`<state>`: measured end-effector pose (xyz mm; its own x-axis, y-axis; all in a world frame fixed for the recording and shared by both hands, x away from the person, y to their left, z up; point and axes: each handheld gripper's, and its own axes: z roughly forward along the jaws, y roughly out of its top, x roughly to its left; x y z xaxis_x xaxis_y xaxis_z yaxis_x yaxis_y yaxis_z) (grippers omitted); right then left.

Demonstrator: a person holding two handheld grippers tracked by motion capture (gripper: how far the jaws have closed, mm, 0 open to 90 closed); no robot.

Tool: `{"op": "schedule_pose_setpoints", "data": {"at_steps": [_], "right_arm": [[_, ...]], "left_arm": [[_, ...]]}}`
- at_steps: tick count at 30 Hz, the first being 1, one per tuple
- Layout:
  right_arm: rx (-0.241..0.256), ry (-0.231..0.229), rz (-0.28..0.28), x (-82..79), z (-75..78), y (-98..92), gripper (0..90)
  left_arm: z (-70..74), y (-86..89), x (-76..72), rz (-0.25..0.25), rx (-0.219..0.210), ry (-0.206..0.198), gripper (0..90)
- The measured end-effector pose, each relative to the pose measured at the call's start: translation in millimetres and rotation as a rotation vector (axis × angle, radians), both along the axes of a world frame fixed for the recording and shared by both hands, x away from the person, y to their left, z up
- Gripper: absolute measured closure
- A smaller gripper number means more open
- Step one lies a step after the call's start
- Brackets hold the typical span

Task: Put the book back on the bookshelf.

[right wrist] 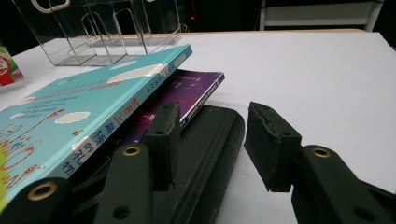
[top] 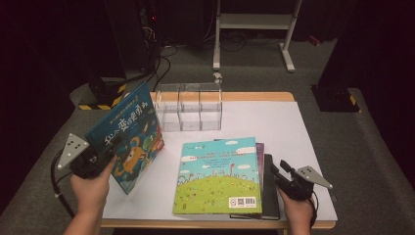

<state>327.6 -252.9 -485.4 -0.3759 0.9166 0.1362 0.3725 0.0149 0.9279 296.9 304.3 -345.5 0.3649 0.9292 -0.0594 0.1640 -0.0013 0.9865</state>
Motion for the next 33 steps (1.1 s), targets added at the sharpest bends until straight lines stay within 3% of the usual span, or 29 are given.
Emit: {"op": "schedule_pose_setpoints", "data": {"at_steps": [33], "right_arm": [[0.007, 0.001, 0.002, 0.9, 0.3, -2.2, 54.7]], "left_arm": [[13.2, -19.2, 19.9, -0.019, -0.005, -0.010, 83.3]]}}
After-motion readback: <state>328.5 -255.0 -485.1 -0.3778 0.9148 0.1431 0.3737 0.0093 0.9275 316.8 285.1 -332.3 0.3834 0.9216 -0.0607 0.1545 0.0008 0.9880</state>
